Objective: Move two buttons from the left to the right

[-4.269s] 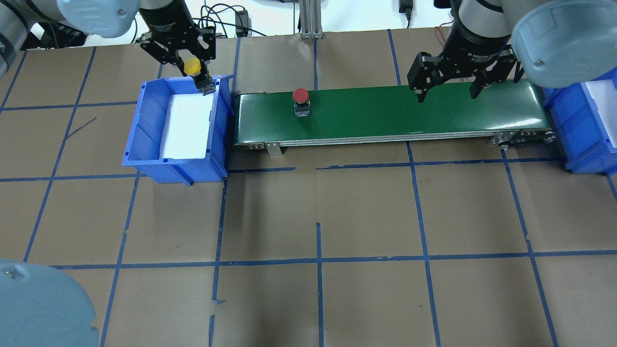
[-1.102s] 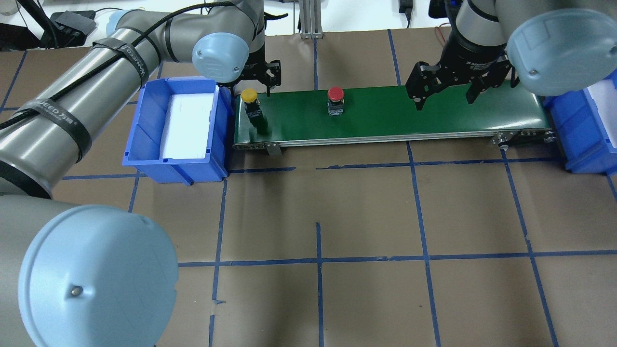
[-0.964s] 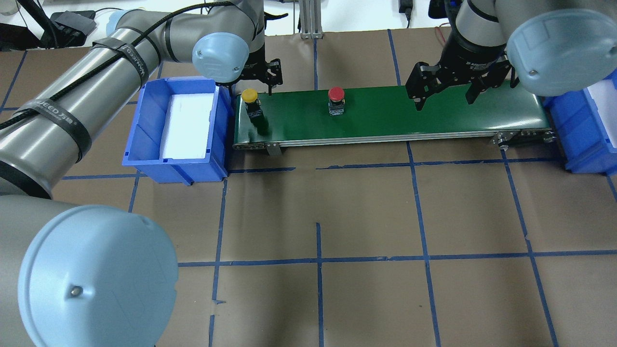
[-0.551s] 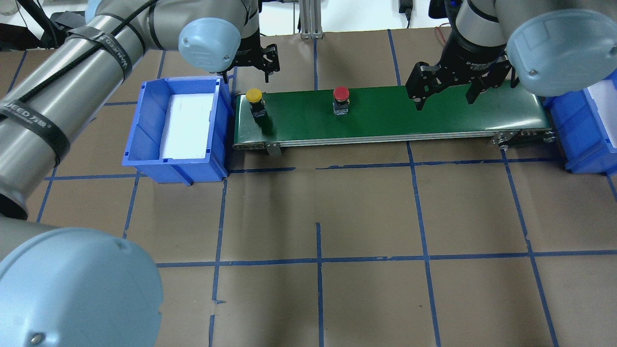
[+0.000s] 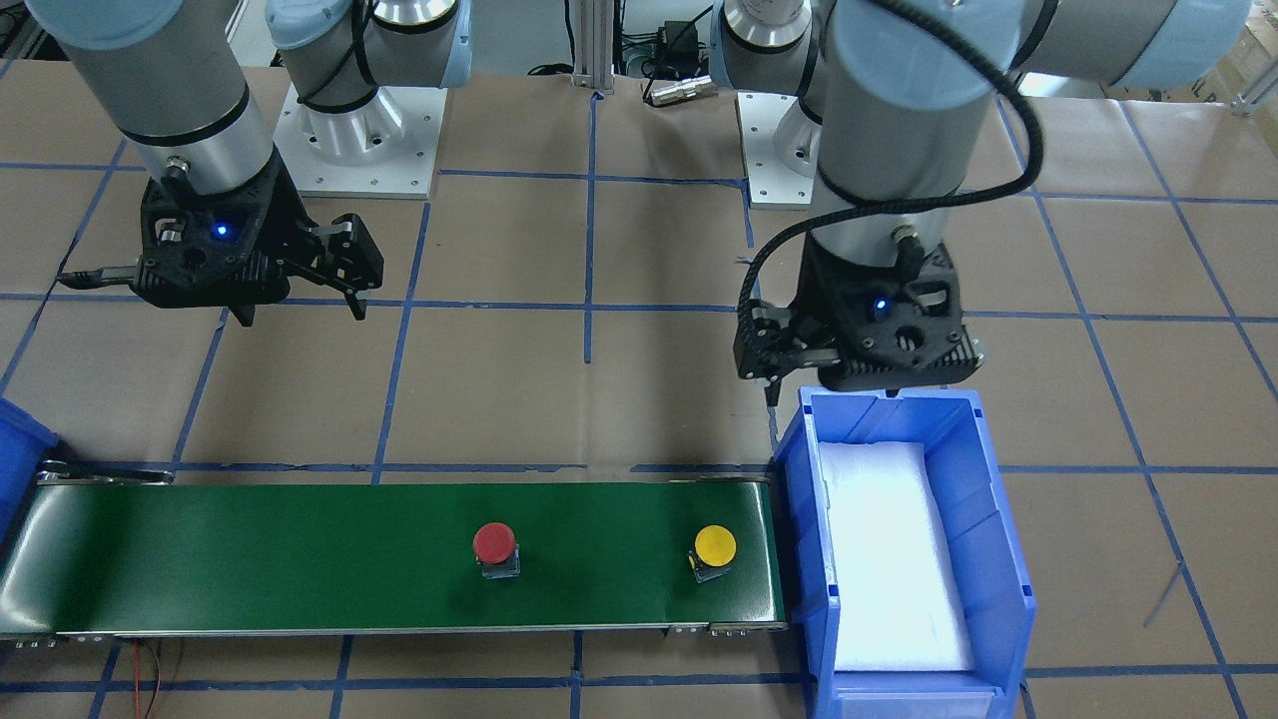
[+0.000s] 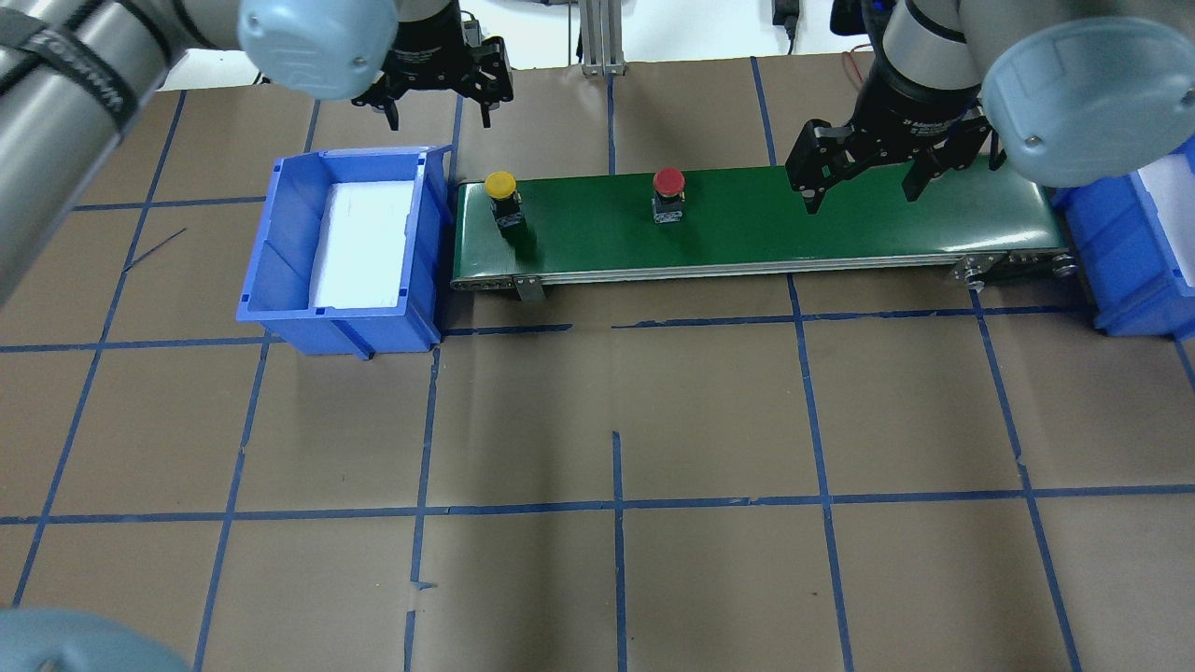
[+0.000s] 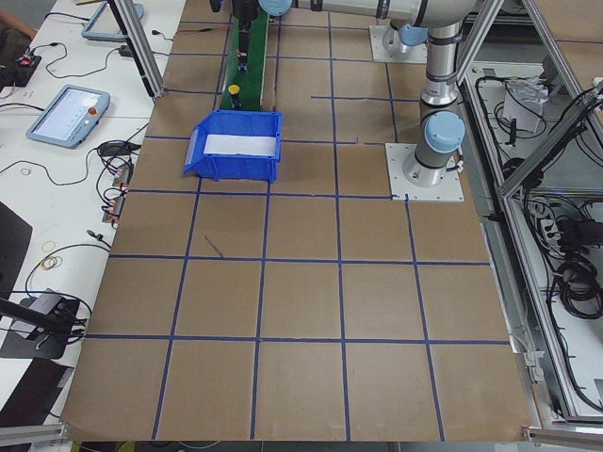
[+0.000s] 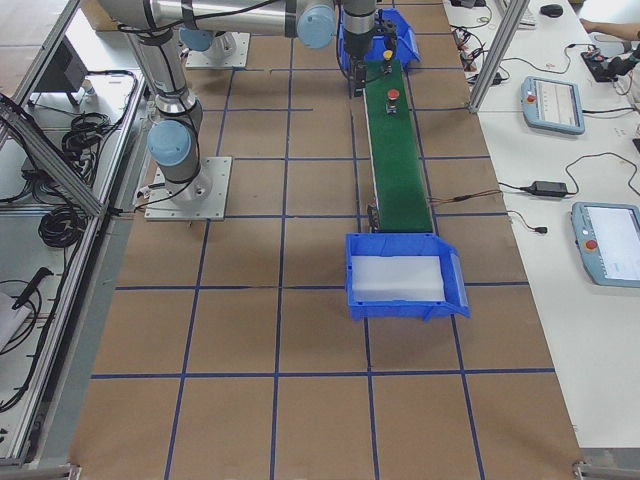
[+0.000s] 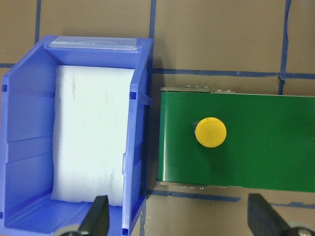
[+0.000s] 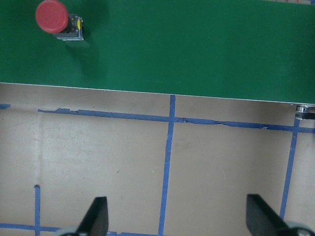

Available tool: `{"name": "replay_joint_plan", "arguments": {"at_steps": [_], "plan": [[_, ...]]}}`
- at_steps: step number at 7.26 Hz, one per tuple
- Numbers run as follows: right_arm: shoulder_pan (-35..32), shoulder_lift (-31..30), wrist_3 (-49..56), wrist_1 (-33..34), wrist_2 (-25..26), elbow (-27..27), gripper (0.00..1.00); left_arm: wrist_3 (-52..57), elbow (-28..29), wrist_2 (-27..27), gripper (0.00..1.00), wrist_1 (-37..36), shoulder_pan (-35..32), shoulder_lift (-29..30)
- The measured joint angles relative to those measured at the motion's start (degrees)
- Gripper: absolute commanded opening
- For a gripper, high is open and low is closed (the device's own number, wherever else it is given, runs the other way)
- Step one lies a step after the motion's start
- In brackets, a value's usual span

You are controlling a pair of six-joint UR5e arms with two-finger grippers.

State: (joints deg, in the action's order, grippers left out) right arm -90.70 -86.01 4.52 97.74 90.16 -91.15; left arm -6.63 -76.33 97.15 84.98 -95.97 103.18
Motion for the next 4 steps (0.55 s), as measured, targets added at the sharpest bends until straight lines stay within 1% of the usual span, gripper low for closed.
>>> {"name": "replay_joint_plan", "arguments": {"at_steps": [2,3,4], "plan": [[0.0,0.0,0.0,0.0,0.1,0.0,1.0,9.0,-8.6,-3.4,1.0,1.3,6.3,-8.1],[-0.1,0.0,0.0,0.0,0.1,0.0,1.0,10.7,-10.5,-4.1,1.0,1.6,8.1,-10.6],[-0.1,0.0,0.0,0.0,0.1,0.0,1.0,11.3,-11.3,-4.4,1.0,1.9,8.7,-11.9]]}}
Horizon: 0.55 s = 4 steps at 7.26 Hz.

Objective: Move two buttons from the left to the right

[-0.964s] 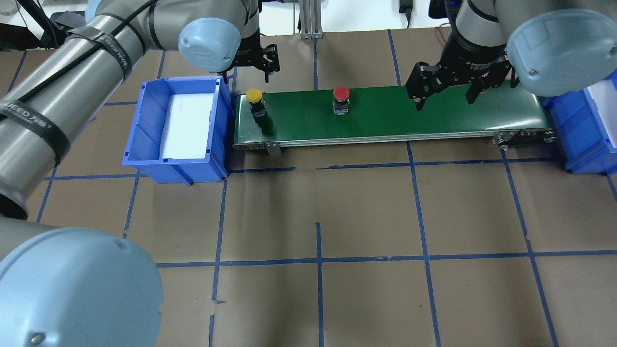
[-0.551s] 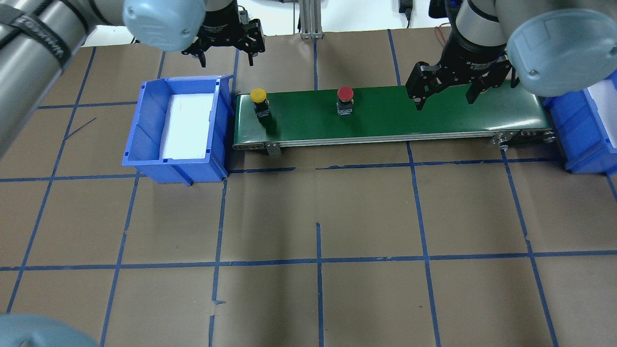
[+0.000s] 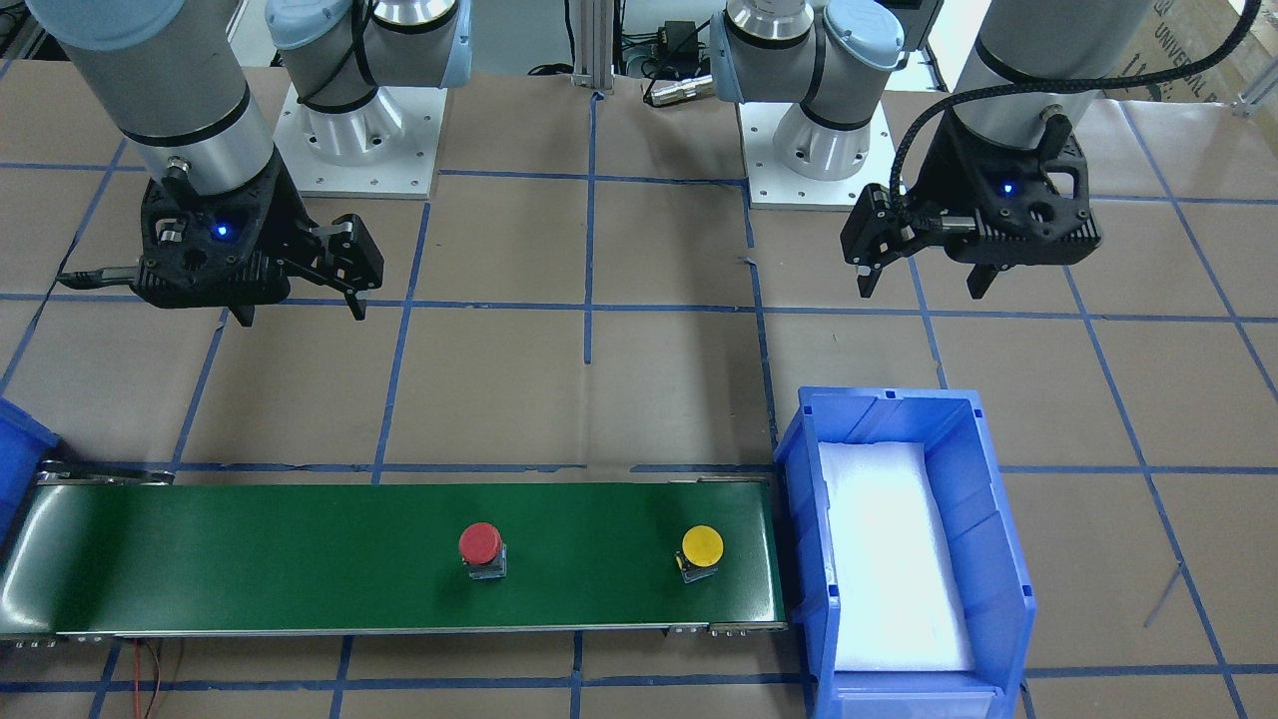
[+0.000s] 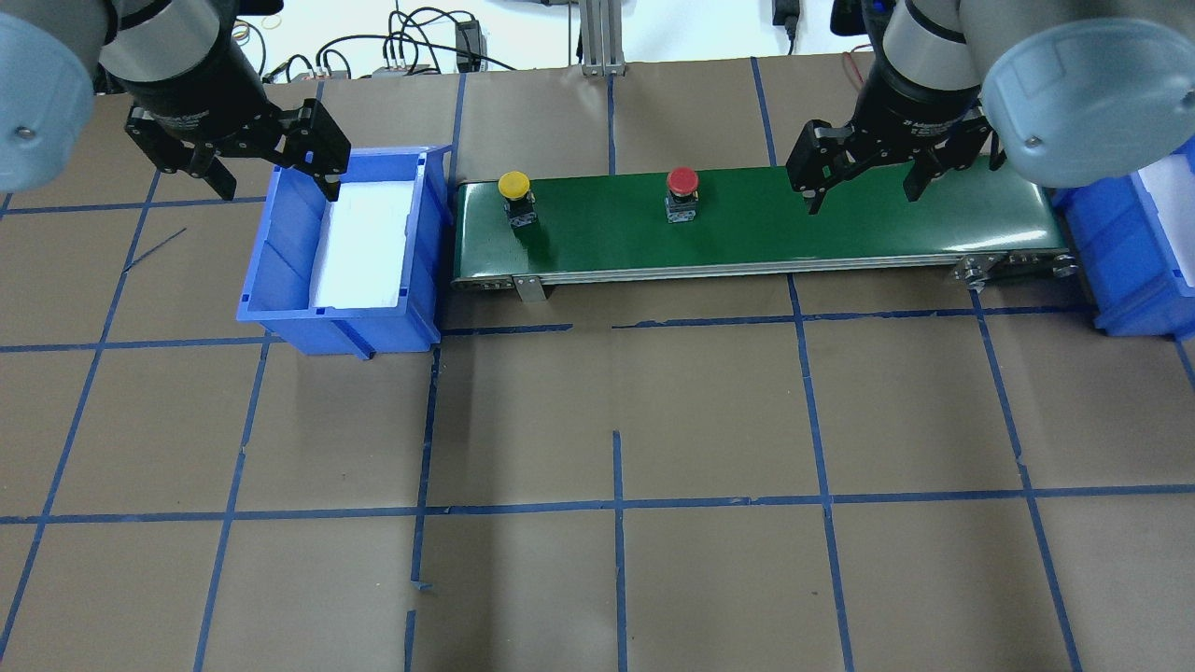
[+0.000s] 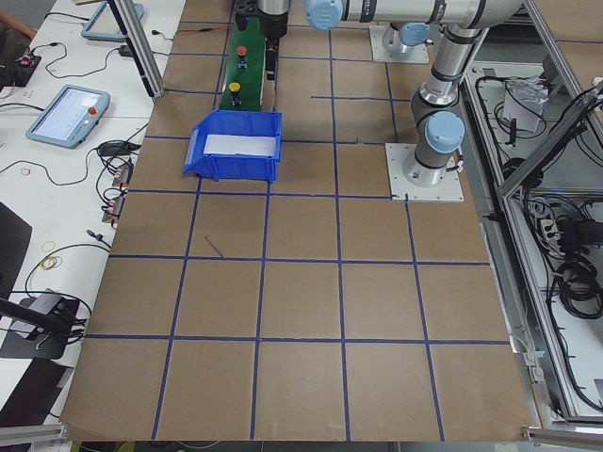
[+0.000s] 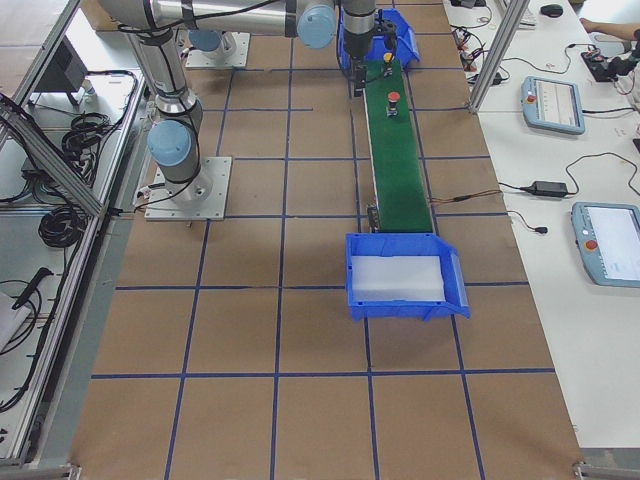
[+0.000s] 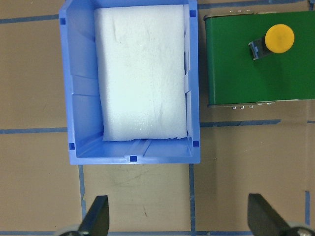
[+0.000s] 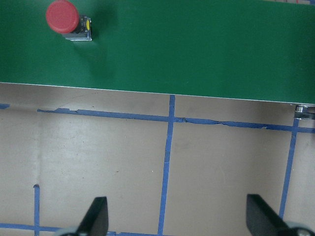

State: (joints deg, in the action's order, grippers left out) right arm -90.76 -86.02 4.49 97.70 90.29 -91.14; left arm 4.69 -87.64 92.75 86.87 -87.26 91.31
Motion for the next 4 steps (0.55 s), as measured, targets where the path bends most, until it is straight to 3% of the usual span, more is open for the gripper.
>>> {"name": "replay_joint_plan", "arguments": {"at_steps": [4], "plan": [[0.0,0.0,-0.5,0.0,-0.2,0.1,1.0,0.4,0.1,0.0,1.0,2.6,0.7,-1.9]]}}
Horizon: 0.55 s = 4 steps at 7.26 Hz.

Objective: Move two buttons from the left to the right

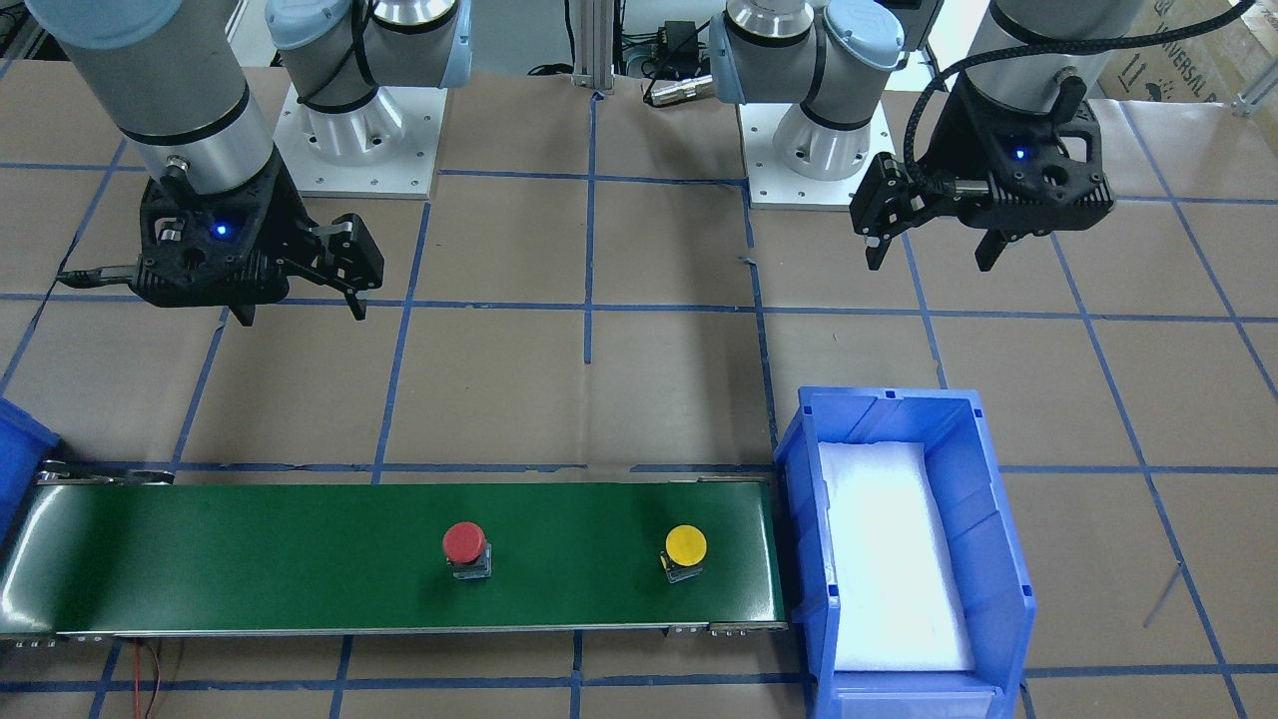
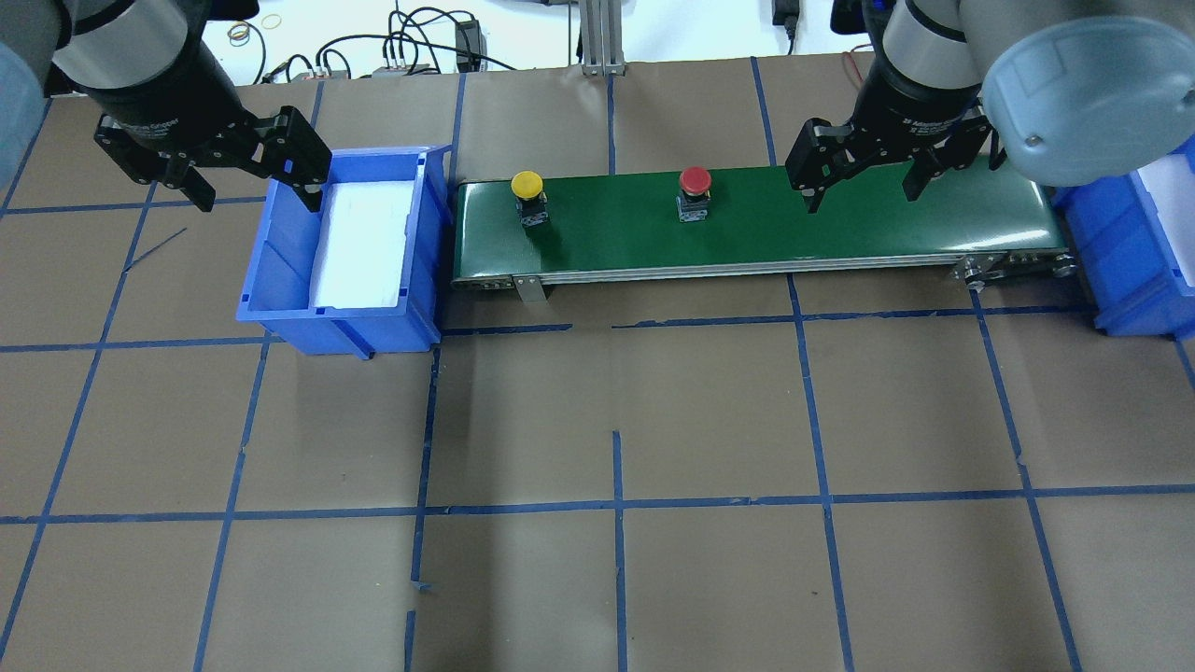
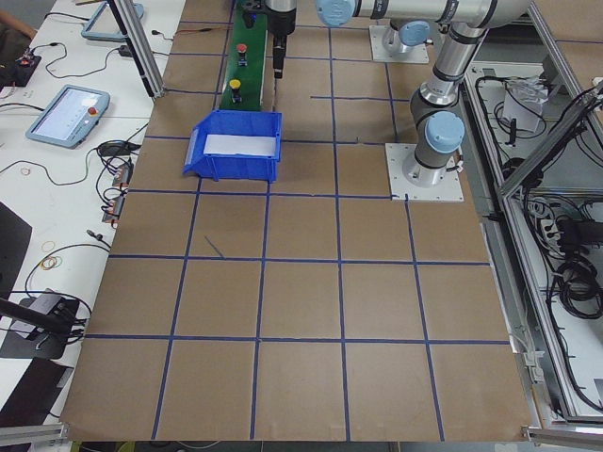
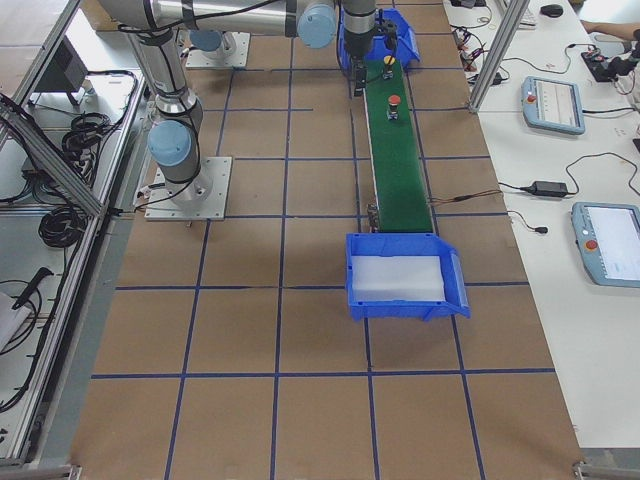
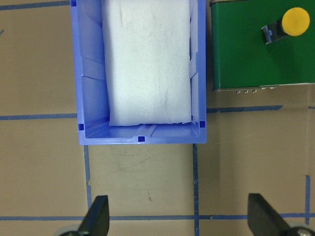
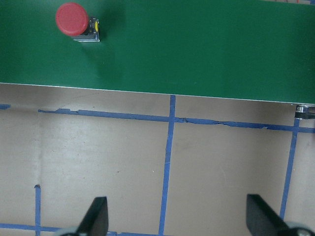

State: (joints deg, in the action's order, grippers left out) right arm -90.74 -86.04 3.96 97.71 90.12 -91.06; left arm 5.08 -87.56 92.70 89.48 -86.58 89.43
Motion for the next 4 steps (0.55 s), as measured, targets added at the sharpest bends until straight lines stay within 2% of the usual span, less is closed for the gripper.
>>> {"name": "replay_joint_plan", "arguments": {"at_steps": [4], "plan": [[0.5,0.1,0.3,0.0,-0.1,-0.1,1.0,0.0,-0.6,0.0,1.0,0.3,0.1,-0.1]]}}
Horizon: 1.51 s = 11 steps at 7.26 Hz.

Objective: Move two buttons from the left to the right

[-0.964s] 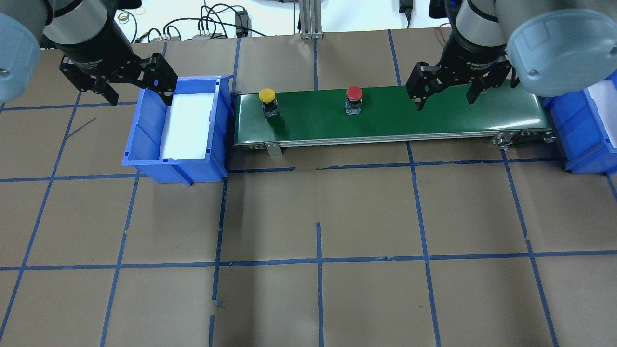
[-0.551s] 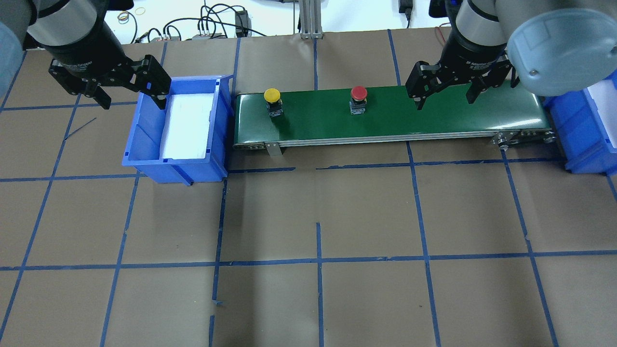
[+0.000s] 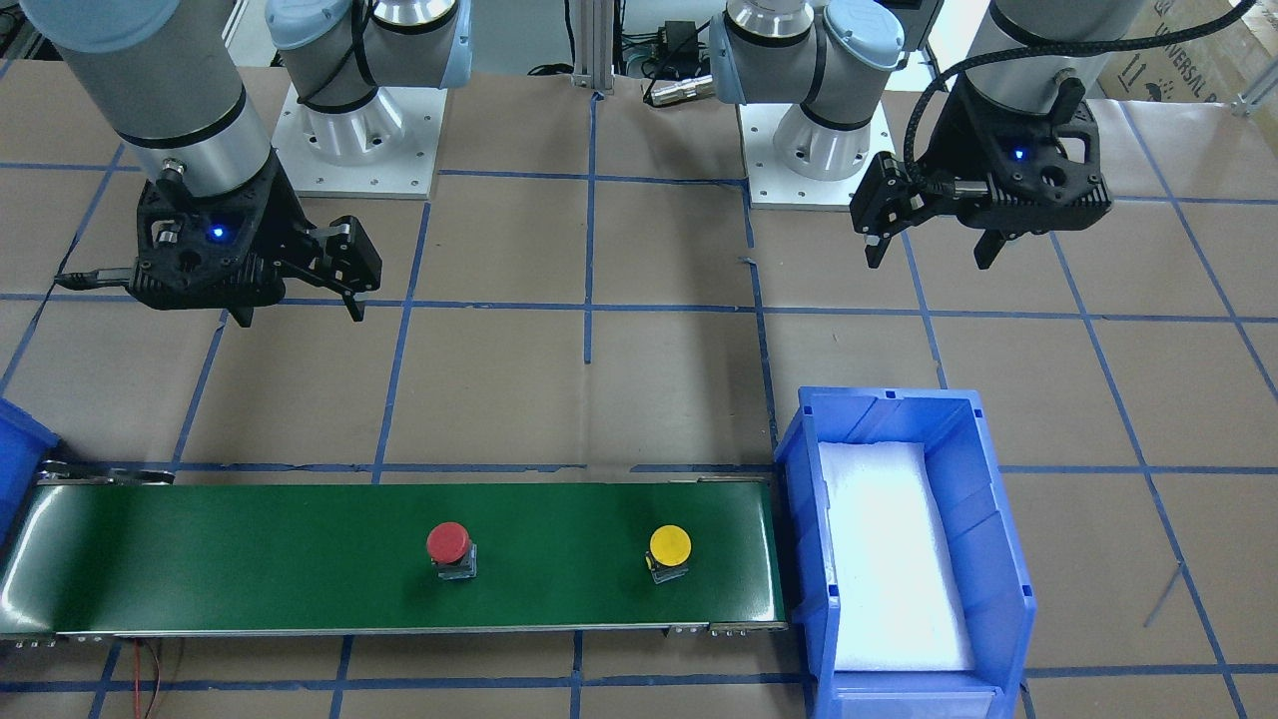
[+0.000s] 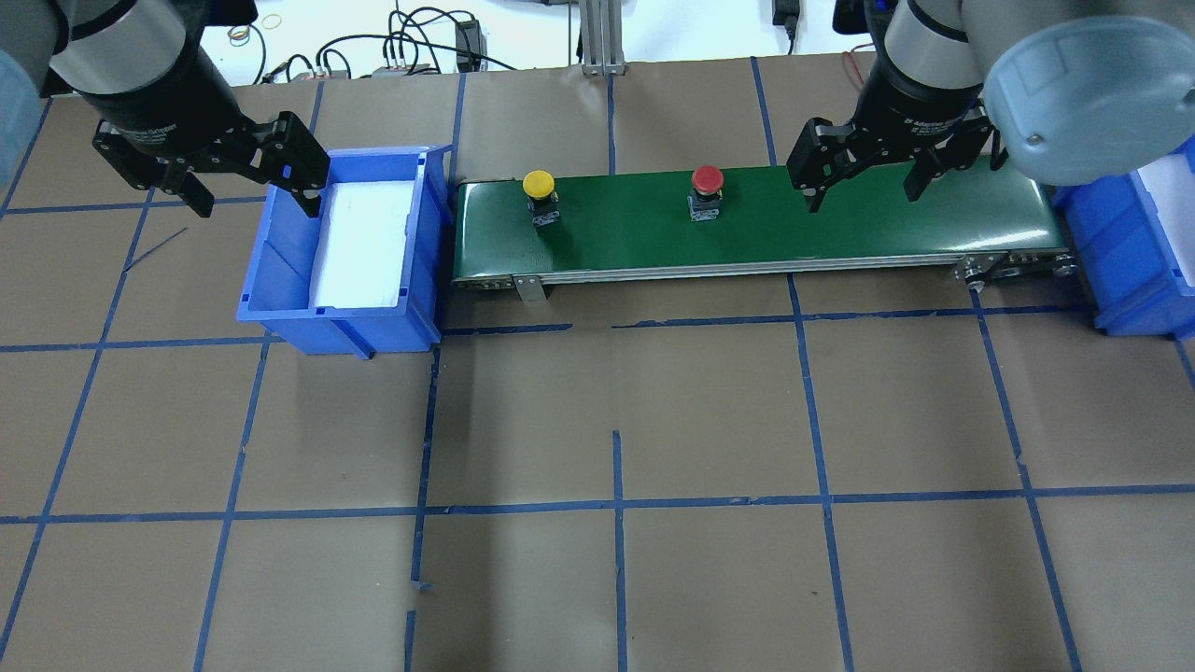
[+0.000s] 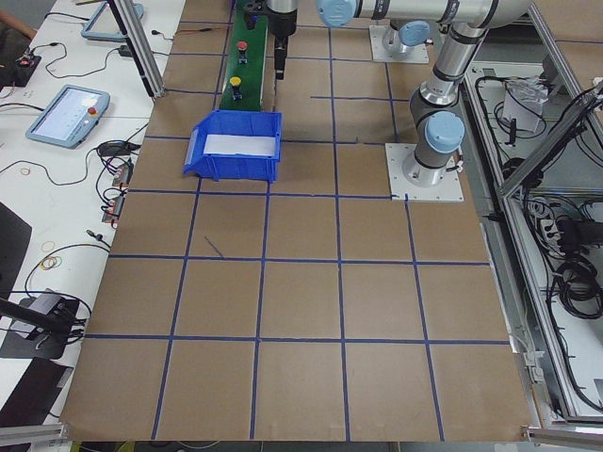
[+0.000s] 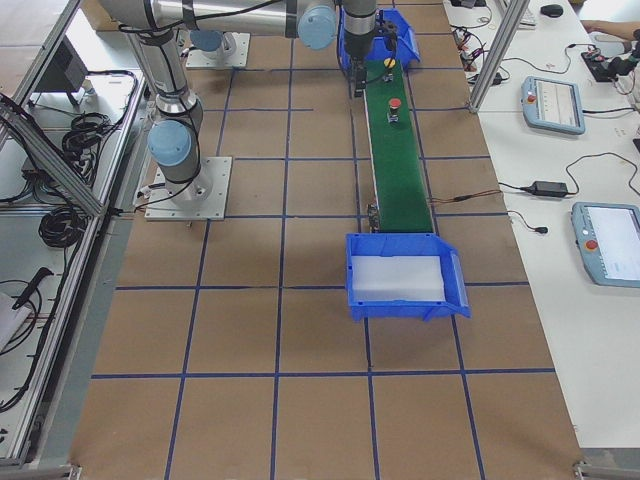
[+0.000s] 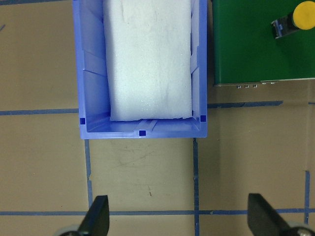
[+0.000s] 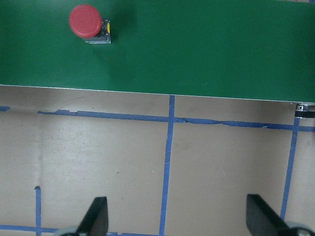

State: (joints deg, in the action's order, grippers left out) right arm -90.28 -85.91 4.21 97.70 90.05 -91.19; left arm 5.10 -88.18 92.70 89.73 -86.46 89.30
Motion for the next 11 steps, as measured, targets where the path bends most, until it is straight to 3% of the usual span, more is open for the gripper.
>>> {"name": "replay_joint_plan", "arguments": {"at_steps": [4,7,11], "plan": [[5.3,3.1,1.8,1.4,-1.7,0.5,1.0,0.0,-0.1,-0.1,1.0,0.3,0.0,0.0],[7.0,11.7,3.8,10.5,-1.6,1.7,1.0,0.0,-0.3,-0.1,1.0,0.4,-0.2,0.0],[11.4,20.5,7.9,14.1,-1.6,10.7,1.0,-0.1,-0.2,-0.1,1.0,0.4,-0.2,0.0]]}}
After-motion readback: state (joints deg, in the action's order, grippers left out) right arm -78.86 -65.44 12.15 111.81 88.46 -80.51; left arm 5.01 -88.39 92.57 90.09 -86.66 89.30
